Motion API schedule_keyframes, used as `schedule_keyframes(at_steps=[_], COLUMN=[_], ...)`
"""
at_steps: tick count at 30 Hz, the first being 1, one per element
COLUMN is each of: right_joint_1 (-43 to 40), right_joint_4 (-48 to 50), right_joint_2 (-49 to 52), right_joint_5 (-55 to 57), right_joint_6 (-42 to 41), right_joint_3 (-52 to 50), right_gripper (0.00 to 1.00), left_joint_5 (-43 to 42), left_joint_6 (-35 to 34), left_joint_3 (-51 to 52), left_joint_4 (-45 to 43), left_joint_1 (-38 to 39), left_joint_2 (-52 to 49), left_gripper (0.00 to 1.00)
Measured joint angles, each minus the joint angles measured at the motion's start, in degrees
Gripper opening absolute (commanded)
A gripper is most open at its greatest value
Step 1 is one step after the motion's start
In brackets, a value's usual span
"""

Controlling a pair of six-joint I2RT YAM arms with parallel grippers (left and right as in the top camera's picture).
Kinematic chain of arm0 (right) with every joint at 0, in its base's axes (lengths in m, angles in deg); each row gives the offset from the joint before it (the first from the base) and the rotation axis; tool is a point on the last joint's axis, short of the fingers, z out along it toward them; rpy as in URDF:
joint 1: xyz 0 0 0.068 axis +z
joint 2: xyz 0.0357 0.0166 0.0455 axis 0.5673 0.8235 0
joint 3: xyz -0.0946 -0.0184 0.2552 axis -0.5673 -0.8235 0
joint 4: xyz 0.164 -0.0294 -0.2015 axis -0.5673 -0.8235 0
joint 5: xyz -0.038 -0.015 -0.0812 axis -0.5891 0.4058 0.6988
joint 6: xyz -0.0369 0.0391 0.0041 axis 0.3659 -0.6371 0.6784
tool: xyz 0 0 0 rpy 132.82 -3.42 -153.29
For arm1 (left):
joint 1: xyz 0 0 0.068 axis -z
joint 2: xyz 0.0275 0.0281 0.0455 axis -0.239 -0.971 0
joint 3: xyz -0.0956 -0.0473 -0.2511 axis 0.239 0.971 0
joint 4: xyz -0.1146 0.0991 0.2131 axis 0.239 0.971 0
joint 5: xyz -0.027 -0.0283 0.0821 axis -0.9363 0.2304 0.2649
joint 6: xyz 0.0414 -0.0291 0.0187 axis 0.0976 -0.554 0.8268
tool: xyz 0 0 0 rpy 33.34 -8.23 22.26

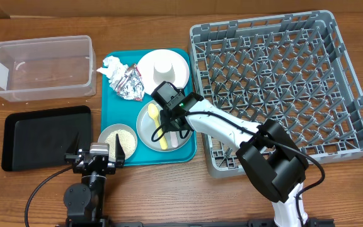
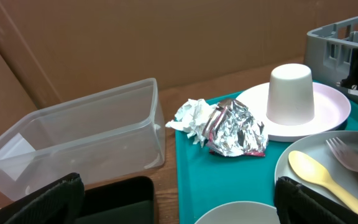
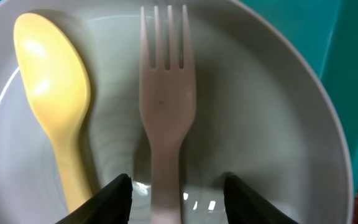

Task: Sort waste into correct bins and load items into the dishwasher rack
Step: 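Move the right gripper over the white plate and grasp the pink fork, then carry the fork to the rack and release it upright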

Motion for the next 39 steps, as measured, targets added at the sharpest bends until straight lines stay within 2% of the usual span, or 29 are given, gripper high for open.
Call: schedule_keyframes(at_steps=[4,10,14,18,22,32,39], right_joint_1=[0.13,0.26,0.26,0.26,0.26,0.31,-0.44], right_joint_4=[0.15,0.33,0.31,0.09,-5.07,-22.58,-25.59], right_joint_2=[0.22,0.85,0.92,0.96,1.55,2.73,2.05], right_joint_5=[-0.57,-0.79,-0.85,-1.01,-0.92,0.92,1.18], right_joint_6=[0.02,0.11,0.0,0.02,-0.02,0.04,2.03], right_joint_3=[0.0,0.63,0.66,0.79,3.21,20.9,27.52], right_gripper=[0.45,0.24,0.16,0.14,0.09,0.05,0.06], left_joint_5=[0.0,0.0,0.0,0.0,0.0,0.0,0.02], left_joint_6=[0.0,0.0,0.0,0.0,0.0,0.0,0.0], left_joint_3=[0.0,0.0,0.0,0.0,0.0,0.0,0.0], left_joint_4=[0.0,0.02,0.0,0.02,0.0,0.0,0.0], left_joint_1=[0.0,0.0,0.0,0.0,0.0,0.0,0.0], left_joint_2=[0.0,0.0,0.0,0.0,0.0,0.0,0.0], left_gripper=[1.0,1.0,1.0,1.0,1.0,1.0,1.0])
